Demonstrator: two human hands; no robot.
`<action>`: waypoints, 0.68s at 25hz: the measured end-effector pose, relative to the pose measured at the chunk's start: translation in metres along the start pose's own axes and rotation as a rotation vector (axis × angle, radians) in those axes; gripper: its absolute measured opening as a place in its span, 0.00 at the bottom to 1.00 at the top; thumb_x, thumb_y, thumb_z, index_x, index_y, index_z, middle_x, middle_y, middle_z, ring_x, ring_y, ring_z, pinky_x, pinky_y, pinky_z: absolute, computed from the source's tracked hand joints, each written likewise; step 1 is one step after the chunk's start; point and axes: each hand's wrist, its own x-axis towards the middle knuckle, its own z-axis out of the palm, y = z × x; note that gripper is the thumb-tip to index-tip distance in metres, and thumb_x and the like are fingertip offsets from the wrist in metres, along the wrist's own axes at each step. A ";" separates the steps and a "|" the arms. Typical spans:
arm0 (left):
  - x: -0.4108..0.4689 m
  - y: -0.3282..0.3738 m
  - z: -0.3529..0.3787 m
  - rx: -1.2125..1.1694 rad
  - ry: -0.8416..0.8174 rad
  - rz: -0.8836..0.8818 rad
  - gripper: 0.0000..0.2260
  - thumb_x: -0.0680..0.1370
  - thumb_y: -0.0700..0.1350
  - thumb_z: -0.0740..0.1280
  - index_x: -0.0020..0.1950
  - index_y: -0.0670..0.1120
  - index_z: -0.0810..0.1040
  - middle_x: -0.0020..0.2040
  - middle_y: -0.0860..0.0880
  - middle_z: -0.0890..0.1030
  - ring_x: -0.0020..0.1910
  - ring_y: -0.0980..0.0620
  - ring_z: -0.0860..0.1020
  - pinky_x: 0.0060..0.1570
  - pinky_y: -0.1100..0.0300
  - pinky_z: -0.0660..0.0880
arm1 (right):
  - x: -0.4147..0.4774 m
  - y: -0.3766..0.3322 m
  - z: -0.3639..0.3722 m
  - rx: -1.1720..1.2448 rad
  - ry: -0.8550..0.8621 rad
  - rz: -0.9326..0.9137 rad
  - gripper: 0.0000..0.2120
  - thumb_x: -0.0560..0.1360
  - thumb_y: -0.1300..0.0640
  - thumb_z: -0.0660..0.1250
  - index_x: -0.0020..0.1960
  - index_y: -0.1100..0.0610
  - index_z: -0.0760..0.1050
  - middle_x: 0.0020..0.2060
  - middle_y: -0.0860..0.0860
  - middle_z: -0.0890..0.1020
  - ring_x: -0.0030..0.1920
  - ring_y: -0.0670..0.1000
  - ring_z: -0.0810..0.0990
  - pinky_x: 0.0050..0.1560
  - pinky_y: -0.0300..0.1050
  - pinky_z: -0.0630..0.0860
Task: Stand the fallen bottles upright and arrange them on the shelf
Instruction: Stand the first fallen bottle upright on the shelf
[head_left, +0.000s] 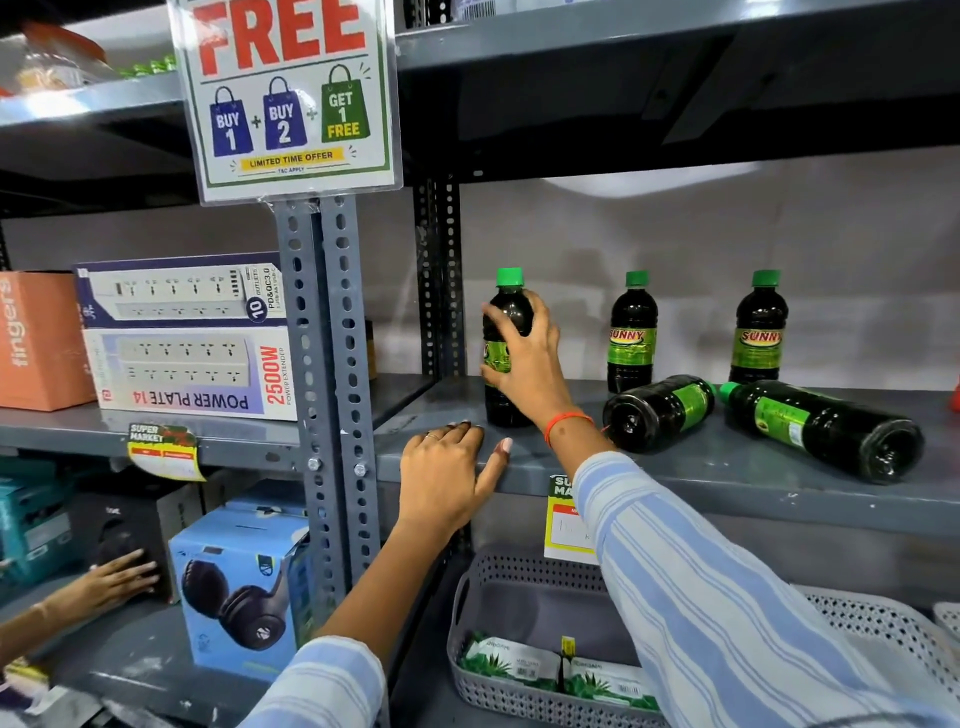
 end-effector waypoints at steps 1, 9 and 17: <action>0.000 0.000 0.000 0.003 0.003 0.003 0.26 0.78 0.61 0.49 0.44 0.45 0.80 0.41 0.47 0.84 0.42 0.45 0.81 0.39 0.53 0.72 | -0.003 0.000 0.001 0.022 0.000 0.035 0.42 0.67 0.54 0.75 0.75 0.46 0.57 0.75 0.62 0.55 0.72 0.65 0.59 0.71 0.60 0.65; -0.001 0.002 -0.002 0.005 0.016 0.002 0.26 0.77 0.60 0.50 0.45 0.44 0.81 0.43 0.46 0.85 0.43 0.44 0.81 0.40 0.52 0.73 | -0.014 0.018 0.008 0.224 -0.149 0.498 0.56 0.58 0.43 0.80 0.74 0.57 0.52 0.65 0.63 0.68 0.67 0.64 0.66 0.67 0.57 0.67; -0.002 0.002 -0.002 0.009 0.006 -0.015 0.26 0.77 0.59 0.50 0.45 0.44 0.81 0.42 0.46 0.85 0.42 0.44 0.81 0.40 0.52 0.73 | -0.011 0.020 0.013 0.308 -0.207 0.447 0.45 0.62 0.51 0.78 0.71 0.56 0.57 0.61 0.59 0.77 0.61 0.62 0.76 0.61 0.54 0.75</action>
